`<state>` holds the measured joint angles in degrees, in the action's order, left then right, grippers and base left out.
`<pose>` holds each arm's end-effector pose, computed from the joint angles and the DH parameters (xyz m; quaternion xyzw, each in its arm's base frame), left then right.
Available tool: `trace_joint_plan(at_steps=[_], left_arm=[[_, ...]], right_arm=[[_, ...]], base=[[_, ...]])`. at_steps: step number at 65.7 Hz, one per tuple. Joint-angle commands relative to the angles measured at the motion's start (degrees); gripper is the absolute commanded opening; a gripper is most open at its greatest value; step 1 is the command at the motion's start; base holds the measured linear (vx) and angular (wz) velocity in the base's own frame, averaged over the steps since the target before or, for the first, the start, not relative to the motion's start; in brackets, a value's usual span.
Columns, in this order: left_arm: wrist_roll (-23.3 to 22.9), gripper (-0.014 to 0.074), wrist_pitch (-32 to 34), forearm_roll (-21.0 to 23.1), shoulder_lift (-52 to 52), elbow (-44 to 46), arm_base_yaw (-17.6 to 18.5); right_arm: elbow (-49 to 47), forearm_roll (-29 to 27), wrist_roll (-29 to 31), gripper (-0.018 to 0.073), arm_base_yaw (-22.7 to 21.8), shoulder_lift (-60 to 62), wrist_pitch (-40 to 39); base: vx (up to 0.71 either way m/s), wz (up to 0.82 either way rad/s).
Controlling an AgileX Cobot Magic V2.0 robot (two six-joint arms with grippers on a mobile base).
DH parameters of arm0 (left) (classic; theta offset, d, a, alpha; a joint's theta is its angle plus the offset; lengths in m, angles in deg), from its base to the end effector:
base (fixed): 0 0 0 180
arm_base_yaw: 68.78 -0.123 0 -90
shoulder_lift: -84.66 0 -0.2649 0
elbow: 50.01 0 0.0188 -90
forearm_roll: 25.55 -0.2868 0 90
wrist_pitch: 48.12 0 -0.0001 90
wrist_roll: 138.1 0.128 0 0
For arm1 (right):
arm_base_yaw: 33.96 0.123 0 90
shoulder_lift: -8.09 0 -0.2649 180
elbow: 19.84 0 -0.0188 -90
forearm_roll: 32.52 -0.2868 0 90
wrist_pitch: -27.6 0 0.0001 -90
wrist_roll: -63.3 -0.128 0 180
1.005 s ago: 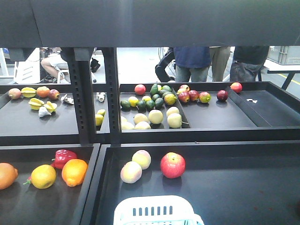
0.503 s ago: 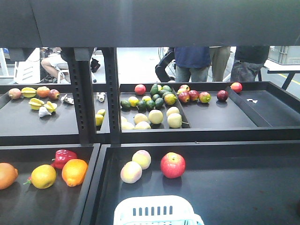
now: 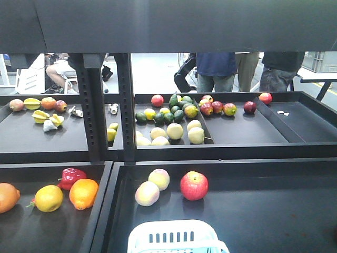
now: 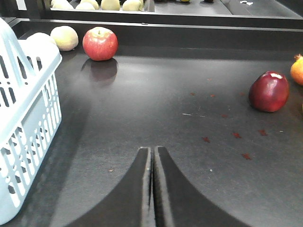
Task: Pick three apples into basket with both arms
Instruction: 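Move the left gripper down onto the light-blue basket handle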
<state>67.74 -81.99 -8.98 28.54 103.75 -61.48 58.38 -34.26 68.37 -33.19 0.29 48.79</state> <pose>0.2439 -0.0518 0.3460 0.1829 0.8222 -0.0455 0.5370 0.1446 0.0034 0.1597 -0.0329 0.8042 -0.0094 0.5933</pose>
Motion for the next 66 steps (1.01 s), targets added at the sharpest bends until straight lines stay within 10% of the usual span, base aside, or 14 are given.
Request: trace_joint_plan(at_steps=[1, 8, 23, 40, 56, 66], left_arm=[[1.4, -0.0006, 4.4, 9.9, 0.0, 2.2, 0.4], [3.9, -0.0006, 4.3, 18.3, -0.9, 2.2, 0.5], [36.3, -0.0005, -13.9, 28.9, -13.6, 9.5, 3.8], [37.2, 0.0171, -27.9, 19.0, -28.7, 23.5, 8.4], [37.1, 0.0636, -27.8, 25.0, -32.6, 29.5, 13.1], [37.0, 0.0732, -25.1, 26.3, -35.9, 29.5, 17.0]], right_arm=[[0.0, 0.2, 0.2, -0.0004, -0.4, -0.1, -3.9], [0.0, 0.2, 0.2, -0.0004, -0.4, -0.1, -3.9], [0.0, 0.2, 0.2, -0.0004, -0.4, -0.1, -3.9], [0.0, 0.2, 0.2, -0.0004, -0.4, -0.1, -3.9], [0.0, 0.2, 0.2, -0.0004, -0.4, -0.1, -3.9], [0.0, 0.2, 0.2, -0.0004, -0.4, -0.1, -3.9]], base=[[0.0, 0.0], [0.0, 0.0], [0.0, 0.0], [0.0, 0.0], [0.0, 0.0], [0.0, 0.0]])
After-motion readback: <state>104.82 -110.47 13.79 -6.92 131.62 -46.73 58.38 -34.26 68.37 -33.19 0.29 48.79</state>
